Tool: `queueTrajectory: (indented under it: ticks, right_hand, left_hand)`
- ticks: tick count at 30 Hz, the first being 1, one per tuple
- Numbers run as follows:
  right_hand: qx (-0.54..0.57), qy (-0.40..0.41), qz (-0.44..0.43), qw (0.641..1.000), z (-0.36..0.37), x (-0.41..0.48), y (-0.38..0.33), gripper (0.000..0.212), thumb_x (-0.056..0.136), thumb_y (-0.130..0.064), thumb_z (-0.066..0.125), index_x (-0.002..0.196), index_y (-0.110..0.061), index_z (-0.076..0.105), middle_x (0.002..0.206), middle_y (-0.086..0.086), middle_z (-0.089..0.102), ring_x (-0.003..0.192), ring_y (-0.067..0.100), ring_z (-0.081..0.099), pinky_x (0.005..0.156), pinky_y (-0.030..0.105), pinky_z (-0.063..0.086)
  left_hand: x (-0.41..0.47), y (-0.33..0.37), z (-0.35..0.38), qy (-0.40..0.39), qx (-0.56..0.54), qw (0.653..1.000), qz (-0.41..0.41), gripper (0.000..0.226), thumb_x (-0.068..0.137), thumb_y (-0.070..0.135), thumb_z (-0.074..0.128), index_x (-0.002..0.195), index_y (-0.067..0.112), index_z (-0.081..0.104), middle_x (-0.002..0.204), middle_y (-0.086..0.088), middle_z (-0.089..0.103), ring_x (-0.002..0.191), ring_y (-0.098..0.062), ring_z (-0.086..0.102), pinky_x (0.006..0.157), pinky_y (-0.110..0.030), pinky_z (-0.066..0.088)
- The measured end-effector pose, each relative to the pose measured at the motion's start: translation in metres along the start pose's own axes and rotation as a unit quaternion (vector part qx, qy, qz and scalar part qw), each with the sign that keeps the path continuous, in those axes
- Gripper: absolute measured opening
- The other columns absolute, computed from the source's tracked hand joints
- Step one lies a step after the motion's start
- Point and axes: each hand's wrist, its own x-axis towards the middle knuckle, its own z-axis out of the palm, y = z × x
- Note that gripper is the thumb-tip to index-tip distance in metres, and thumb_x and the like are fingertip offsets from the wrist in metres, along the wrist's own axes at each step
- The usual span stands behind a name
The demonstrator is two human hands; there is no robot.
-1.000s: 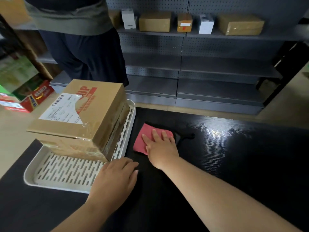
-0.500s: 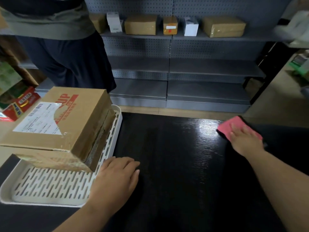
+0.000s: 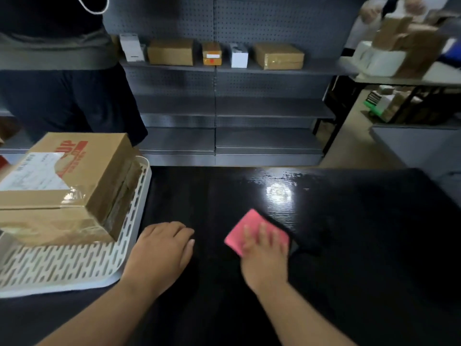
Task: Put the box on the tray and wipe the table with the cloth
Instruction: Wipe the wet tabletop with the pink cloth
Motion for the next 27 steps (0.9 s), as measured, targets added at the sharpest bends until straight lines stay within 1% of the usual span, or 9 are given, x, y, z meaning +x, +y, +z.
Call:
queueTrajectory:
  ticks: [2, 4, 10, 13, 16, 19, 23, 25, 27]
  right_hand:
    - [-0.015, 0.038, -0.107, 0.993, 0.012, -0.034, -0.012, 0.053, 0.076, -0.03, 0.055, 0.128, -0.035, 0.056, 0.135, 0.011, 0.057, 0.116, 0.043, 0.056, 0.092, 0.059, 0.044]
    - [-0.041, 0.025, -0.158, 0.986, 0.018, -0.05, 0.01, 0.041, 0.072, -0.039, 0.05, 0.109, -0.038, 0.069, 0.112, 0.003, 0.071, 0.094, 0.03, 0.07, 0.075, 0.045, 0.057]
    - [-0.133, 0.018, -0.05, 0.99, 0.013, -0.036, 0.175, 0.063, 0.083, -0.032, 0.014, 0.125, -0.016, 0.058, 0.143, 0.014, 0.048, 0.126, 0.041, 0.047, 0.098, 0.057, 0.042]
    - [-0.091, -0.003, 0.08, 0.993, -0.002, -0.064, 0.184, 0.049, 0.098, -0.027, 0.018, 0.145, -0.022, 0.032, 0.159, 0.003, 0.016, 0.144, 0.032, 0.018, 0.113, 0.044, 0.023]
    - [-0.023, -0.013, 0.134, 0.991, 0.025, -0.069, 0.136, 0.065, 0.086, -0.034, 0.004, 0.144, -0.028, 0.032, 0.158, 0.002, 0.019, 0.141, 0.031, 0.02, 0.111, 0.049, 0.023]
    - [-0.005, 0.025, 0.041, 0.999, 0.063, -0.093, 0.052, 0.082, 0.07, -0.031, -0.002, 0.144, -0.026, 0.033, 0.156, 0.008, 0.024, 0.14, 0.037, 0.021, 0.11, 0.056, 0.019]
    - [0.015, 0.051, -0.136, 0.989, 0.06, -0.177, -0.051, 0.058, 0.083, -0.027, 0.026, 0.138, -0.029, 0.045, 0.146, 0.016, 0.042, 0.129, 0.045, 0.042, 0.102, 0.061, 0.033]
    - [-0.023, 0.082, -0.235, 0.968, 0.064, -0.183, -0.038, 0.05, 0.081, -0.033, 0.035, 0.126, -0.034, 0.058, 0.134, 0.011, 0.057, 0.115, 0.039, 0.058, 0.091, 0.053, 0.047]
    - [-0.053, 0.076, -0.217, 0.972, 0.062, -0.169, 0.008, 0.046, 0.08, -0.034, 0.038, 0.119, -0.036, 0.062, 0.126, 0.006, 0.064, 0.109, 0.03, 0.063, 0.086, 0.046, 0.051]
  left_hand:
    - [-0.007, 0.004, -0.003, -0.001, 0.0, 1.0, 0.0, 0.043, 0.085, 0.039, 0.032, 0.094, 0.024, 0.071, 0.088, 0.006, 0.069, 0.081, -0.017, 0.068, 0.075, -0.035, 0.052]
    - [-0.014, 0.007, -0.009, 0.002, -0.002, 1.0, 0.002, 0.042, 0.085, 0.039, 0.034, 0.096, 0.023, 0.071, 0.09, 0.005, 0.07, 0.083, -0.018, 0.067, 0.076, -0.036, 0.051]
    - [-0.047, 0.004, -0.03, 0.032, 0.019, 0.999, 0.029, 0.045, 0.086, 0.038, 0.031, 0.095, 0.02, 0.071, 0.088, 0.002, 0.069, 0.079, -0.021, 0.067, 0.072, -0.036, 0.051]
    - [-0.068, -0.004, -0.036, 0.033, 0.032, 0.998, 0.033, 0.045, 0.086, 0.038, 0.031, 0.096, 0.02, 0.07, 0.09, 0.002, 0.069, 0.081, -0.023, 0.066, 0.074, -0.038, 0.051]
    - [-0.085, -0.013, -0.039, 0.037, 0.045, 0.998, 0.037, 0.045, 0.086, 0.038, 0.03, 0.096, 0.018, 0.07, 0.09, 0.0, 0.069, 0.081, -0.025, 0.066, 0.074, -0.038, 0.051]
    - [-0.097, -0.015, -0.041, 0.037, 0.048, 0.998, 0.029, 0.045, 0.086, 0.037, 0.031, 0.095, 0.017, 0.07, 0.089, -0.002, 0.069, 0.08, -0.027, 0.066, 0.073, -0.039, 0.051]
    - [-0.109, -0.01, -0.043, 0.047, 0.049, 0.997, 0.032, 0.045, 0.085, 0.038, 0.031, 0.094, 0.017, 0.07, 0.089, -0.002, 0.069, 0.079, -0.027, 0.066, 0.073, -0.038, 0.049]
    - [-0.116, -0.008, -0.046, 0.049, 0.044, 0.997, 0.034, 0.045, 0.085, 0.037, 0.031, 0.094, 0.017, 0.07, 0.088, -0.002, 0.069, 0.079, -0.027, 0.066, 0.074, -0.039, 0.049]
    - [-0.126, -0.009, -0.048, 0.051, 0.038, 0.997, 0.035, 0.044, 0.085, 0.037, 0.031, 0.094, 0.017, 0.07, 0.088, -0.001, 0.069, 0.079, -0.026, 0.066, 0.074, -0.04, 0.049]
